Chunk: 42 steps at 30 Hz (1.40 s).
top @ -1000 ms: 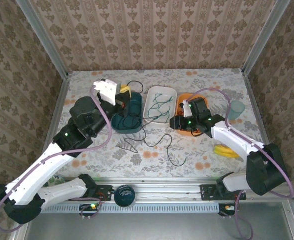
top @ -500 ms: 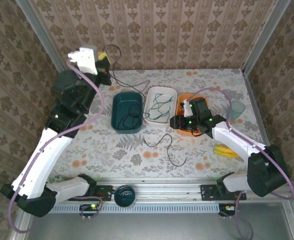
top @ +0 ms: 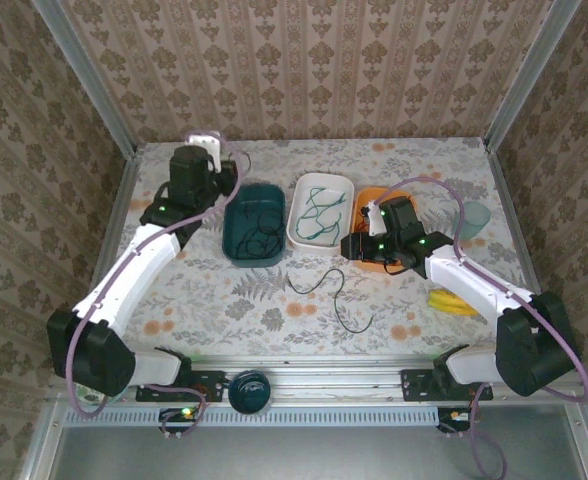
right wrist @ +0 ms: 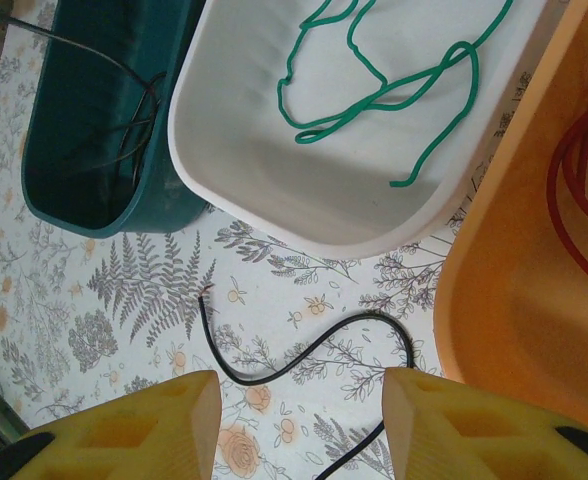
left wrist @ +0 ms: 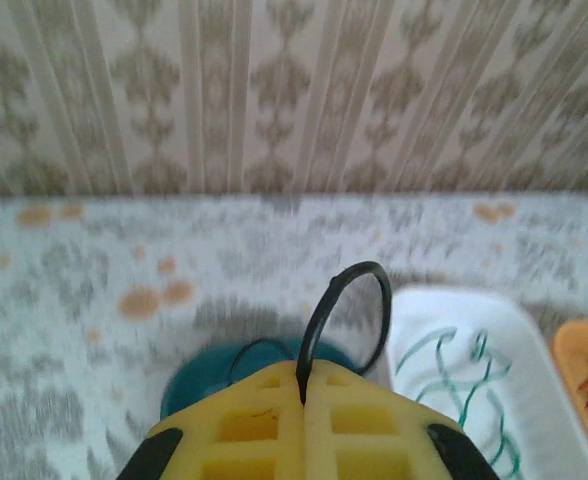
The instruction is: Untangle the cables
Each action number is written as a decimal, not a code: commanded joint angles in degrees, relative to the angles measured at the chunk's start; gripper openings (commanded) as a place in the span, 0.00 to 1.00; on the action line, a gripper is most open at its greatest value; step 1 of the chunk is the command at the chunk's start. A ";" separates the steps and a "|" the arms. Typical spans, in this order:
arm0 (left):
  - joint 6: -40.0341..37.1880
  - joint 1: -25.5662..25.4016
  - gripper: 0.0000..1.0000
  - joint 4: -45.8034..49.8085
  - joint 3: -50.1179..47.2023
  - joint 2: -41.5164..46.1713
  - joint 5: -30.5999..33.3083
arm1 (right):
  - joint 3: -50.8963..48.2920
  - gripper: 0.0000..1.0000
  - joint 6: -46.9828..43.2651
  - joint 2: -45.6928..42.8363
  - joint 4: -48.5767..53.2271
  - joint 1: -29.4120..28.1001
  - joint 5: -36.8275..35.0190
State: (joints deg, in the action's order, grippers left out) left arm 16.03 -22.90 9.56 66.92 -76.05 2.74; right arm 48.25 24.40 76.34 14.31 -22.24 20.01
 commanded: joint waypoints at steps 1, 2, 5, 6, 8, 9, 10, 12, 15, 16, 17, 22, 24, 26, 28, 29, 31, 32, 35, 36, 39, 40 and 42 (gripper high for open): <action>4.79 -0.62 0.00 -2.06 -3.53 0.07 -0.53 | -0.44 0.48 -0.61 -0.55 0.00 0.00 -0.42; 5.13 -0.90 0.00 -1.84 -4.63 -0.41 0.07 | -0.44 0.48 -0.65 -0.48 -0.09 -0.01 -0.24; 6.17 -1.57 0.00 -1.20 -7.15 -2.30 2.17 | -0.44 0.48 -0.53 -0.31 -0.10 0.00 -0.23; 6.56 -1.70 0.00 -1.22 -7.79 -3.13 2.10 | -0.52 0.48 -0.46 -0.26 -0.16 -0.02 -0.23; 7.24 -1.93 0.00 -1.04 -8.28 -5.12 2.07 | -0.52 0.48 -0.53 -0.31 -0.16 0.00 -0.06; 7.58 -2.00 0.00 -0.80 -8.23 -6.48 2.30 | -0.52 0.48 -0.55 -0.29 -0.15 0.00 0.07; 7.86 -2.06 0.00 -0.42 -8.05 -7.59 2.76 | -0.52 0.48 -0.51 -0.28 0.01 -0.02 0.11; 8.55 -2.24 0.11 0.18 -7.34 -10.07 5.04 | -0.60 0.48 -0.54 -0.48 0.11 0.00 0.21; 7.82 -2.49 0.57 -0.93 -6.09 -12.54 6.48 | -1.00 0.48 -0.36 -0.91 0.10 0.00 0.09; 7.11 -2.83 0.70 -1.49 -5.48 -12.87 6.46 | -1.05 0.48 -0.34 -1.01 0.17 -0.07 -0.05; 6.01 -2.89 0.79 -1.98 -4.87 -12.89 6.40 | -1.14 0.48 -0.32 -1.04 0.27 -0.01 -0.29; -5.32 -11.20 1.00 -5.03 -4.35 -9.12 13.32 | -1.40 0.48 0.21 -1.47 0.43 -0.02 -2.21; -9.45 -14.51 1.00 -6.02 -5.11 -7.11 16.03 | -1.58 0.48 0.38 -1.36 0.19 0.09 -3.10; -11.02 -16.89 1.00 -5.07 -5.39 -5.52 16.42 | -1.60 0.48 0.64 -1.00 -0.11 0.13 -3.48; -9.53 -17.64 1.00 -2.59 -5.07 -4.90 15.56 | -1.49 0.48 0.82 -0.53 -0.46 0.24 -3.40; -8.31 -17.70 1.00 -1.43 -5.02 -4.72 14.69 | -1.36 0.48 0.92 -0.36 -0.60 0.22 -3.19; -6.60 -17.75 1.00 -1.12 -5.75 -4.29 13.66 | -1.08 0.48 0.94 0.08 -0.82 0.27 -2.71; -5.97 -17.79 1.00 -1.12 -6.21 -4.12 13.40 | -0.90 0.48 0.91 0.26 -0.74 0.27 -2.56; -5.01 -17.72 1.00 -0.83 -6.62 -4.10 15.47 | -0.45 0.48 0.64 0.48 -0.58 0.27 -2.01; -4.85 -17.61 1.00 -0.62 -6.49 -4.18 16.23 | -0.35 0.48 0.34 0.58 -0.43 0.22 -1.64; -3.89 -16.78 1.00 0.18 -5.89 -4.26 16.56 | 0.09 0.48 -0.64 0.83 0.50 0.05 -0.17; -3.28 -16.49 1.00 0.37 -5.77 -4.22 15.88 | 0.17 0.48 -1.24 0.90 0.72 -0.21 0.64; -3.43 -16.17 1.00 0.05 -6.28 -3.82 12.12 | 0.26 0.48 -2.70 0.92 2.16 -1.60 0.96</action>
State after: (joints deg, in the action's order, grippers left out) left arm 10.96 -39.66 8.21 60.51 -80.62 16.86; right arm 47.40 23.94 76.95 14.50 -22.55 18.87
